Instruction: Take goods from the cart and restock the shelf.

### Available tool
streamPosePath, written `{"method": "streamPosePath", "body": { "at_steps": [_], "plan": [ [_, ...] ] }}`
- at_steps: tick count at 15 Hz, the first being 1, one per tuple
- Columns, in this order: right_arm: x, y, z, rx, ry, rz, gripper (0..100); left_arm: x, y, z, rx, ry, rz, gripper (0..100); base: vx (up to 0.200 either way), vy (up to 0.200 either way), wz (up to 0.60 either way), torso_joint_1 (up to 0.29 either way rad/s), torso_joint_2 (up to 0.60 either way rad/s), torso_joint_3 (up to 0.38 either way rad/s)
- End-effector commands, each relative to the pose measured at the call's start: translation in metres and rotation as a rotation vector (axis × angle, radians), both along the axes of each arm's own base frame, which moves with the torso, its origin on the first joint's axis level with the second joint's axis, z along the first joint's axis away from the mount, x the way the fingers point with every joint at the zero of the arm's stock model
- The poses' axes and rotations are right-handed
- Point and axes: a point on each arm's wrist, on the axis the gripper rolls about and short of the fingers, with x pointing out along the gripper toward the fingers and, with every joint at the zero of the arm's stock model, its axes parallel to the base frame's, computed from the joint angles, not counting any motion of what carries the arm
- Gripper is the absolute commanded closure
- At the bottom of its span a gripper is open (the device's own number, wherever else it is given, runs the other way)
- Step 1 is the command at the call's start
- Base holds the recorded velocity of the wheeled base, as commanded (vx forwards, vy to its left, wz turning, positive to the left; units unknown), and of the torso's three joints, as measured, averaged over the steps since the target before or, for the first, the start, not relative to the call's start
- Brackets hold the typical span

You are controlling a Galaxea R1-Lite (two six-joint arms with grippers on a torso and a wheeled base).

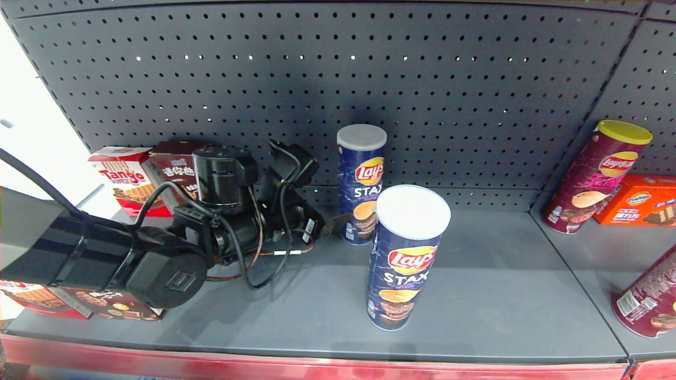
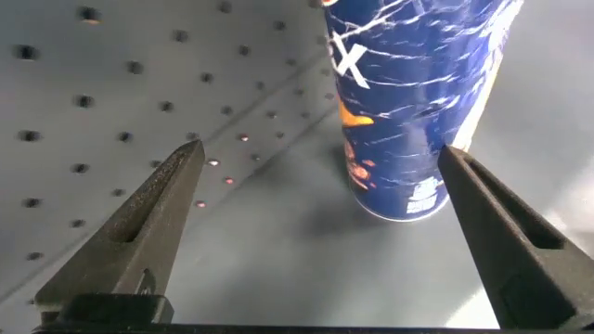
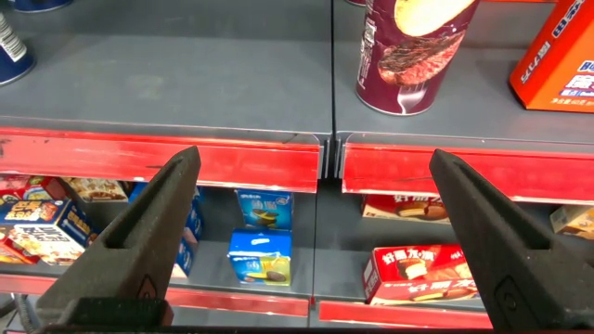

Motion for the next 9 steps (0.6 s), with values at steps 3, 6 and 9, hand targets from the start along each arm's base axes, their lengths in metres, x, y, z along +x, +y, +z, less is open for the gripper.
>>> {"method": "streamPosePath", "body": {
  "at_steps": [3,6,9],
  "plan": [
    [0.0,0.0,0.0,0.002,0.0,0.0,0,0.0057,-0.0002,-0.0003,0.0,-0.007,0.024,0,0.0,0.0,0.0,0.0,0.0,0.0],
    [0.0,0.0,0.0,0.0,-0.001,0.0,0,0.0062,0.0009,-0.0003,0.001,-0.007,0.032,0,0.0,0.0,0.0,0.0,0.0,0.0],
    [0.0,0.0,0.0,0.0,-0.001,0.0,0,0.0083,0.0046,0.0011,0.004,-0.014,0.076,0,0.0,0.0,0.0,0.0,0.0,0.0]
  ]
}}
